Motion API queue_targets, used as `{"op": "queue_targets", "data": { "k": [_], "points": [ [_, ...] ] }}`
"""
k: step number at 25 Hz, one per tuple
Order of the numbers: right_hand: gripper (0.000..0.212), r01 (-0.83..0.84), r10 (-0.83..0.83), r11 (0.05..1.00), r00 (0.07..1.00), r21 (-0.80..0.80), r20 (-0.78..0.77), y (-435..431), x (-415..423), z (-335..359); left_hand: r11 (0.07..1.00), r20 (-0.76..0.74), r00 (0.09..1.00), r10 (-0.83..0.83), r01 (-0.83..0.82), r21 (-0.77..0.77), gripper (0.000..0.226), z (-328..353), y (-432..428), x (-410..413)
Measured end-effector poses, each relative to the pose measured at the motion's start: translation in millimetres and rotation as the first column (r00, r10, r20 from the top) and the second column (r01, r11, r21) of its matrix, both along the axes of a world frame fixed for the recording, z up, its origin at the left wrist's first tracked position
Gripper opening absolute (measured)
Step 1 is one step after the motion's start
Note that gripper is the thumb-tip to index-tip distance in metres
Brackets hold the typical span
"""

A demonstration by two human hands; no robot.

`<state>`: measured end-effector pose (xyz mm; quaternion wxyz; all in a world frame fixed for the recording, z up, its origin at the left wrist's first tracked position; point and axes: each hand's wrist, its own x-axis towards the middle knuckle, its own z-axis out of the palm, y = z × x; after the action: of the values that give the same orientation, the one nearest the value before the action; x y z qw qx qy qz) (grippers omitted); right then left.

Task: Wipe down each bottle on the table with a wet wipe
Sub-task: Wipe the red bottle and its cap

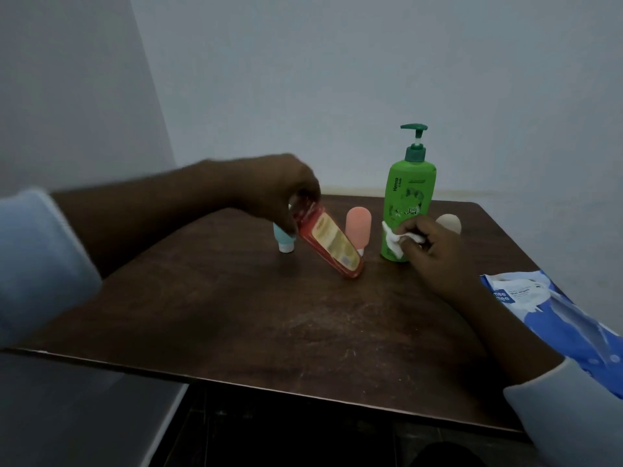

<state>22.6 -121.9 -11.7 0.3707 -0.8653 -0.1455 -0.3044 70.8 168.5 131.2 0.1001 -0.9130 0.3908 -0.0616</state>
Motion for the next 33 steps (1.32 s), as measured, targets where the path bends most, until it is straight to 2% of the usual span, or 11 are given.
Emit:
{"op": "queue_targets", "data": {
  "k": [3, 7, 10, 13, 17, 20, 23, 26, 29, 31, 33],
  "points": [
    [0.016, -0.005, 0.003, 0.999, 0.999, -0.04, -0.051, 3, -2, 1, 0.919, -0.284, 0.952, 0.11, -0.207, -0.337, 0.061, -56, 21, -45],
    [0.024, -0.056, 0.051, 0.994, 0.997, -0.096, -0.058, 12, -6, 0, 0.647, -0.548, 0.831, 0.097, -0.472, -0.6, 0.063, -141, 29, -98],
    [0.031, -0.075, 0.073, 0.96, 0.997, -0.27, -0.018, 19, -10, 2, 0.472, -0.571, 0.82, 0.03, -0.515, -0.715, 0.068, -177, 32, -112],
    [0.041, -0.073, 0.166, 0.8, 0.981, -0.596, 0.103, 32, -22, 2, 0.41, -0.557, 0.83, 0.009, -0.512, -0.755, 0.073, -187, 32, -112],
    [0.033, -0.218, 0.395, 0.662, 0.915, -0.717, 0.087, 82, -35, 1, 0.302, -0.568, 0.817, -0.094, -0.521, -0.799, 0.115, -190, 32, -111],
    [0.033, -0.326, 0.408, 0.582, 0.91, -0.745, -0.079, 118, -36, 6, 0.272, -0.556, 0.82, -0.138, -0.508, -0.817, 0.142, -187, 31, -114],
    [0.04, -0.385, 0.264, 0.536, 0.922, -0.751, -0.284, 135, -38, 6, 0.209, -0.547, 0.827, -0.127, -0.517, -0.83, 0.153, -183, 31, -113],
    [0.043, -0.294, 0.233, 0.609, 0.954, -0.737, -0.188, 131, -70, -3, 0.229, -0.549, 0.825, -0.136, -0.513, -0.827, 0.148, -185, 33, -111],
    [0.046, -0.235, 0.275, 0.575, 0.958, -0.783, -0.085, 132, -102, -18, 0.261, -0.504, 0.857, -0.106, -0.465, -0.846, 0.135, -190, 33, -109],
    [0.058, -0.244, 0.204, 0.613, 0.968, -0.751, -0.148, 138, -87, -17, 0.308, -0.513, 0.857, -0.056, -0.474, -0.825, 0.126, -189, 33, -109],
    [0.061, -0.242, 0.102, 0.713, 0.964, -0.658, -0.244, 148, -72, -13, 0.277, -0.498, 0.864, -0.072, -0.462, -0.842, 0.136, -190, 33, -108]
  ]
}}
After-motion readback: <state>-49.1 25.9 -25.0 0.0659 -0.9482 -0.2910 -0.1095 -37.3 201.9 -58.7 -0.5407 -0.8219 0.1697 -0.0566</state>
